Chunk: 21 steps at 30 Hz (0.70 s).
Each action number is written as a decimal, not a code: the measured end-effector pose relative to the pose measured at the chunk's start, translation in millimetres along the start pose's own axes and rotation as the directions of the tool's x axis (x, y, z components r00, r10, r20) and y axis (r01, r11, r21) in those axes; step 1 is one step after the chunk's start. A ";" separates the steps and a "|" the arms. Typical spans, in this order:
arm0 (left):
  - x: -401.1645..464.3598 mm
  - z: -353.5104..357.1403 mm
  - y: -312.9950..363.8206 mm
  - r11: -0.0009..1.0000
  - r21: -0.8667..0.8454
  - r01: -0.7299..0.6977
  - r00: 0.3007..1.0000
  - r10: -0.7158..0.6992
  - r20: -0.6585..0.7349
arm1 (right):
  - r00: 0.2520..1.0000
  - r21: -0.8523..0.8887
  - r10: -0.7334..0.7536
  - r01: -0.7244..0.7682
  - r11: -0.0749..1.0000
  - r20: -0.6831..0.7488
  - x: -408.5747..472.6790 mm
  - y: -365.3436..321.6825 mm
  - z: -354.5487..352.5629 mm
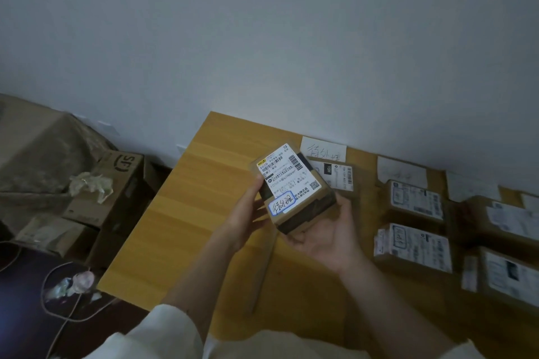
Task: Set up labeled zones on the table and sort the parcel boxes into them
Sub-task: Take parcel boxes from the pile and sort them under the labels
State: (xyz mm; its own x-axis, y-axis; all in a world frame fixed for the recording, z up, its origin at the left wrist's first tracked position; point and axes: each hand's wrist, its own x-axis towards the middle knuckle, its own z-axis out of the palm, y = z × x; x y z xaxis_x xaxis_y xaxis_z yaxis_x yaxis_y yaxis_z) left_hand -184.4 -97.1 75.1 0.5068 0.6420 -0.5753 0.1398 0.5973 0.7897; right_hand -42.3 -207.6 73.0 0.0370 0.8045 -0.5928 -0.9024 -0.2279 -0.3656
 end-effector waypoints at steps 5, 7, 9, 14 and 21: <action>-0.1 -1.8 -8.6 0.999 -0.028 0.027 1.000 -0.027 -0.004 | 0.994 -0.079 0.025 -0.034 0.996 -0.108 -11.6 3.4 -10.5; -1.7 -3.9 -13.3 0.999 -0.006 0.046 0.998 -0.046 -0.041 | 0.979 -0.186 -0.015 -0.024 0.982 -0.206 -13.6 2.7 -15.6; -3.1 -4.1 -18.4 0.997 0.045 0.067 0.997 -0.065 -0.049 | 0.962 -0.266 -0.041 -0.033 0.963 -0.268 -14.1 3.0 -19.8; -7.5 2.2 -24.5 0.992 0.113 0.061 0.998 -0.059 -0.016 | 0.954 -0.429 -0.069 -0.067 0.901 -0.292 -18.4 5.0 -25.0; -6.6 10.0 -31.2 0.984 0.163 0.071 0.997 -0.073 0.003 | 0.943 -0.534 -0.040 -0.152 0.832 -0.331 -29.2 8.9 -39.1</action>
State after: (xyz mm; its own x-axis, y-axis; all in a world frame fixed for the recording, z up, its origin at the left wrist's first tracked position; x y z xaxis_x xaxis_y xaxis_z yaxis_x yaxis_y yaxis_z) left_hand -183.6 -124.8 56.3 0.4975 0.5955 -0.6307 0.3127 0.5551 0.7708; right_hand -34.6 -254.6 59.0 0.2131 0.5862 -0.7816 -0.5269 -0.6047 -0.5972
